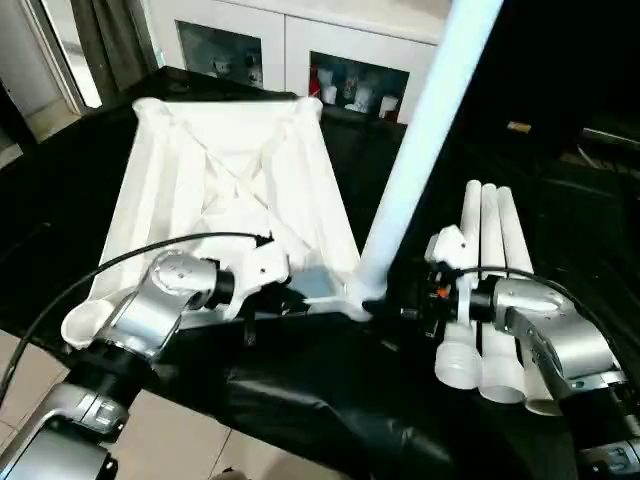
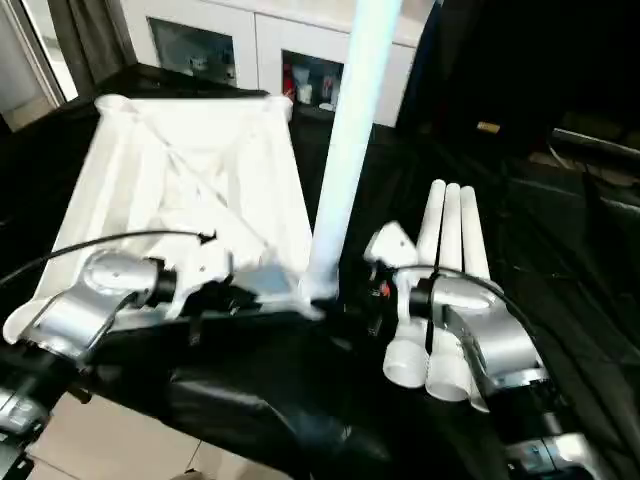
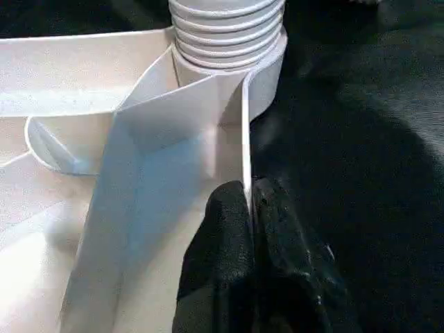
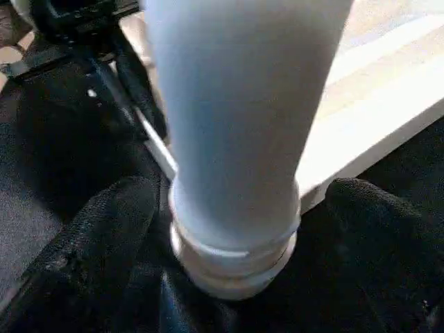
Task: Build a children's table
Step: Pick table leg
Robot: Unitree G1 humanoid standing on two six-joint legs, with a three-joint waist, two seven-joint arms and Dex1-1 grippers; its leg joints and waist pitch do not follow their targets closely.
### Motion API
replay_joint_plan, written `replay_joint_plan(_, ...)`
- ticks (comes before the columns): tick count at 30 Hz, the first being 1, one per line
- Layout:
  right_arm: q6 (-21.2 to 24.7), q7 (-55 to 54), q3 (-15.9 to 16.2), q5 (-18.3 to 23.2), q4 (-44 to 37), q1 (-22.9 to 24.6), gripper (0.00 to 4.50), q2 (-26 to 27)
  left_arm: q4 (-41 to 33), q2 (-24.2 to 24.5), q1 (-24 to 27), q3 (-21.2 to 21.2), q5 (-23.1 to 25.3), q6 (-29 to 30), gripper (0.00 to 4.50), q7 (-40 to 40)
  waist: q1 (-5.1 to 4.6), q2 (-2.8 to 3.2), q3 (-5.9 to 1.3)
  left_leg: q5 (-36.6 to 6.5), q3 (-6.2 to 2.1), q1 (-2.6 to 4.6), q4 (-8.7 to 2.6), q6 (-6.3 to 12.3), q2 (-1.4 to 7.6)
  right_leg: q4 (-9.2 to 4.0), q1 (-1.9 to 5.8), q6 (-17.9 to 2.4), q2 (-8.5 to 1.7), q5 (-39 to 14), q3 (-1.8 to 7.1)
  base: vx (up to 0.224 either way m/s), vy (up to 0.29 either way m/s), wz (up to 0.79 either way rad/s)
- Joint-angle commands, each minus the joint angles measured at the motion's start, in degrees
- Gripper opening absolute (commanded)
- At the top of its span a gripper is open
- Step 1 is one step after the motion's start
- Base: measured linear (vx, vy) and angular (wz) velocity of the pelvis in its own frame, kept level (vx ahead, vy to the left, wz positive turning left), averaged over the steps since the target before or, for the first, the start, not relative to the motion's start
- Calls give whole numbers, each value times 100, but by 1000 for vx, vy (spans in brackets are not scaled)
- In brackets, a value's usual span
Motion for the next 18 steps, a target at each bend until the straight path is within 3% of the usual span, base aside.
replay_joint_plan(1, -67, -104, 40, -142, 80, -108, 443, 9, -207, 4, -16, -100, -23, -57, 0, -99, 1, 18, -347, -415, -22, 42, -377, 255, 225, -300, 345, -1451, -442, -70, 274, 0, 0, 0)
replay_joint_plan(7, -127, -224, -12, -156, 238, -201, 427, 140, -262, 27, 7, -103, -15, -38, 0, -109, 7, 24, -378, -186, -34, 15, -354, 294, 209, -248, 373, -1466, -434, 286, 261, 0, 0, 0)
replay_joint_plan(8, -126, -207, 25, -156, 234, -195, 399, 139, -274, 30, 11, -99, -13, -31, 0, -114, 10, 26, -387, -101, -36, 15, -346, 322, 206, -230, 379, -1491, -426, 442, 255, 0, 0, 0)
replay_joint_plan(10, -133, -193, 75, -170, 228, -180, 393, 144, -270, 25, 6, -95, 1, -29, 0, -116, 10, 24, -392, -48, -34, 8, -336, 374, 196, -217, 389, -1528, -422, 607, 251, 0, 0, 0)
replay_joint_plan(18, -176, -133, 135, -196, 281, -142, 325, 195, -233, 39, -2, -105, 41, -35, 0, -118, 8, 11, -393, -91, -35, 12, -329, 382, 199, -217, 391, -1536, -422, 512, 246, 0, 0, 0)
